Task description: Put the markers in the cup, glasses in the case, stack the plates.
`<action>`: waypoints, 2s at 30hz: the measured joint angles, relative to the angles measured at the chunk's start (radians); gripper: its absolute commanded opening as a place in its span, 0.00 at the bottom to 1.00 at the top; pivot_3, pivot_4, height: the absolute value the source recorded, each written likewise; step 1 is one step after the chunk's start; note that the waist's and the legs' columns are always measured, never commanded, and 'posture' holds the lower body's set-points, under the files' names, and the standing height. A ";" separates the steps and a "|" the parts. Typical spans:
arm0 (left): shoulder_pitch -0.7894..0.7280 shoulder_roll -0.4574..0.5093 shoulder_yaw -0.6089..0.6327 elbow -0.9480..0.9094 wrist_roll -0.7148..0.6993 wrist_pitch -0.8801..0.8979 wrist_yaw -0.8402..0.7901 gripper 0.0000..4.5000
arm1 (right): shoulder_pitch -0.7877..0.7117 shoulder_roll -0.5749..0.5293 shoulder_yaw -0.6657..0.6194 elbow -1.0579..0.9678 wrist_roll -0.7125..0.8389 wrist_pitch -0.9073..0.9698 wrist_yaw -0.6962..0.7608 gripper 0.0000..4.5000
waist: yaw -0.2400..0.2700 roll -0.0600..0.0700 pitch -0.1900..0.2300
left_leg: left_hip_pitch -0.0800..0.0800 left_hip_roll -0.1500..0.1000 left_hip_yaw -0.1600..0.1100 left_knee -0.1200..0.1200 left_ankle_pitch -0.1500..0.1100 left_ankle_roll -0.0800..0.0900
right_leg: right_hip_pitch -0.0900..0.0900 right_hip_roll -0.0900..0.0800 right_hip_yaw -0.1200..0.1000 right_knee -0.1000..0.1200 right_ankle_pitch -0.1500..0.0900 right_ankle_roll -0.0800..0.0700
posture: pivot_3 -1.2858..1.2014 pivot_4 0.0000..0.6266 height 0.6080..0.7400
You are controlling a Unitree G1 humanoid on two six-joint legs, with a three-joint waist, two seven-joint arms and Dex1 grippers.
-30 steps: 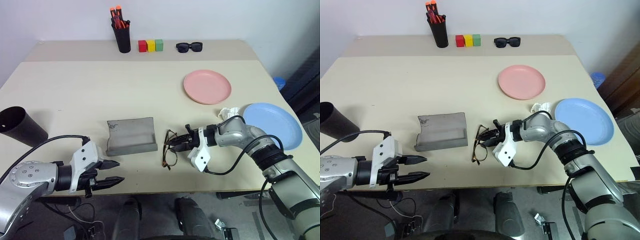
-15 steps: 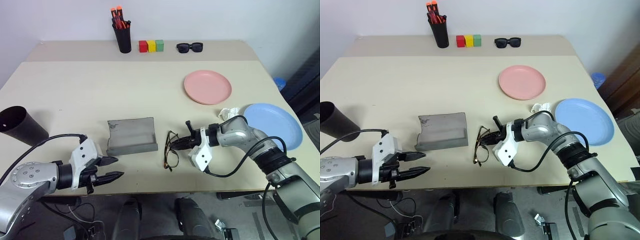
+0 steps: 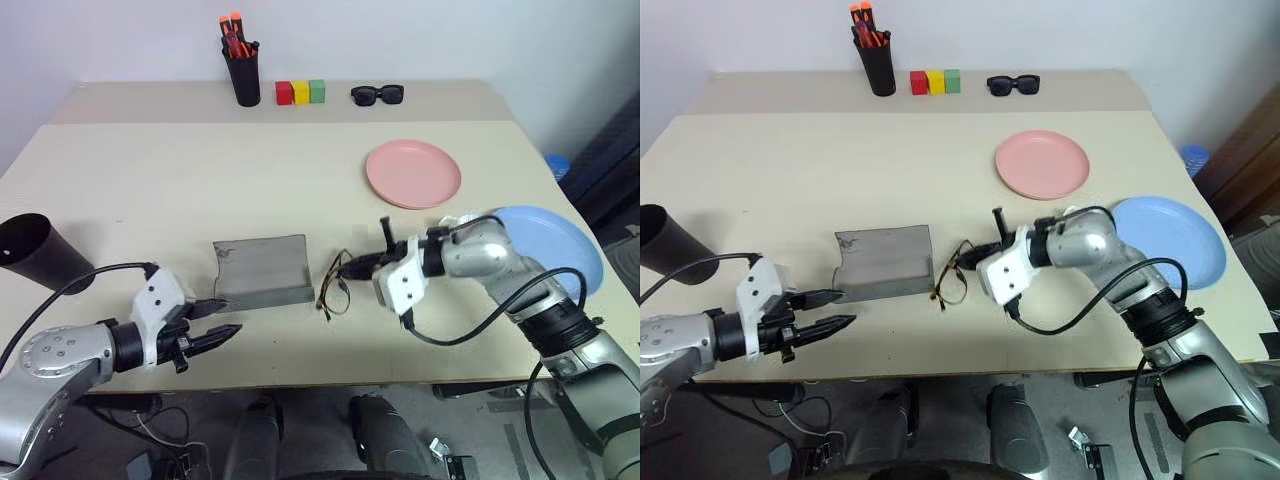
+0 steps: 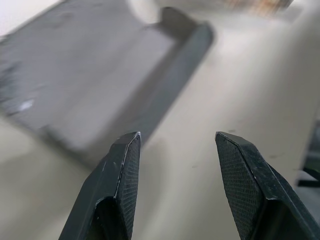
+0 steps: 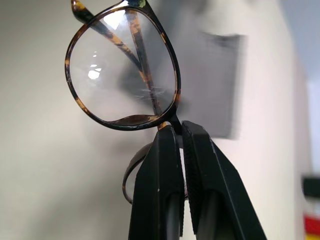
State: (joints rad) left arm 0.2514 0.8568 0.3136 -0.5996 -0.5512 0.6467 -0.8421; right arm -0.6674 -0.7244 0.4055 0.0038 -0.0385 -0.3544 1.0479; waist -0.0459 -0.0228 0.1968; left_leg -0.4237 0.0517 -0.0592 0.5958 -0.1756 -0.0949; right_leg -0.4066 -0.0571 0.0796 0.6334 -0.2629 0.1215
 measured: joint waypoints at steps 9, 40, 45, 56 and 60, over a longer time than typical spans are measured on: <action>0.101 -0.026 0.062 0.089 0.103 -0.108 0.009 0.54 | -0.173 0.223 0.015 -0.226 0.060 0.598 -0.027 0.02 | 0.002 -0.001 -0.001 | -0.001 0.000 0.000 0.000 0.000 0.000 | -0.002 -0.001 -0.001 0.000 0.000 -0.002 | 0.52 0.24 1.00; 0.099 -0.075 0.082 0.046 0.084 -0.098 0.043 0.54 | -0.157 0.399 0.187 -0.053 -0.133 0.772 -0.134 0.15 | -0.001 -0.001 -0.001 | -0.003 0.000 0.001 -0.001 0.000 -0.001 | -0.005 0.000 -0.001 0.000 0.000 -0.002 | 0.52 0.24 1.00; 0.090 -0.075 0.065 0.046 0.083 -0.085 0.045 0.54 | -0.157 0.398 0.186 -0.038 -0.134 0.741 -0.134 0.66 | -0.001 -0.001 -0.001 | -0.003 0.000 0.001 -0.001 0.000 -0.001 | -0.005 0.000 -0.001 0.000 0.000 -0.002 | 0.52 0.24 1.00; 0.088 -0.077 0.064 0.042 0.075 -0.072 0.056 0.54 | -0.136 0.469 -0.054 -0.073 0.212 1.010 -0.036 0.66 | -0.001 -0.001 -0.001 | -0.003 0.000 0.001 -0.001 0.000 -0.001 | -0.004 0.000 -0.001 0.000 0.000 -0.002 | 0.52 0.24 1.00; 0.088 -0.077 0.064 0.040 0.062 -0.064 0.058 0.54 | -0.140 0.474 -0.129 -0.076 0.332 1.185 -0.036 0.66 | -0.001 -0.001 -0.001 | -0.003 0.000 0.001 -0.002 0.000 -0.001 | -0.005 0.000 -0.001 0.000 0.000 -0.002 | 0.52 0.24 1.00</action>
State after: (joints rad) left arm 0.3395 0.7797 0.3779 -0.5601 -0.4888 0.5826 -0.7836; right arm -0.8072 -0.2501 0.2768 -0.0720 0.2935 0.8304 1.0121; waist -0.0470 -0.0234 0.1960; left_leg -0.4264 0.0520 -0.0584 0.5942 -0.1760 -0.0955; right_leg -0.4113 -0.0576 0.0789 0.6331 -0.2629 0.1196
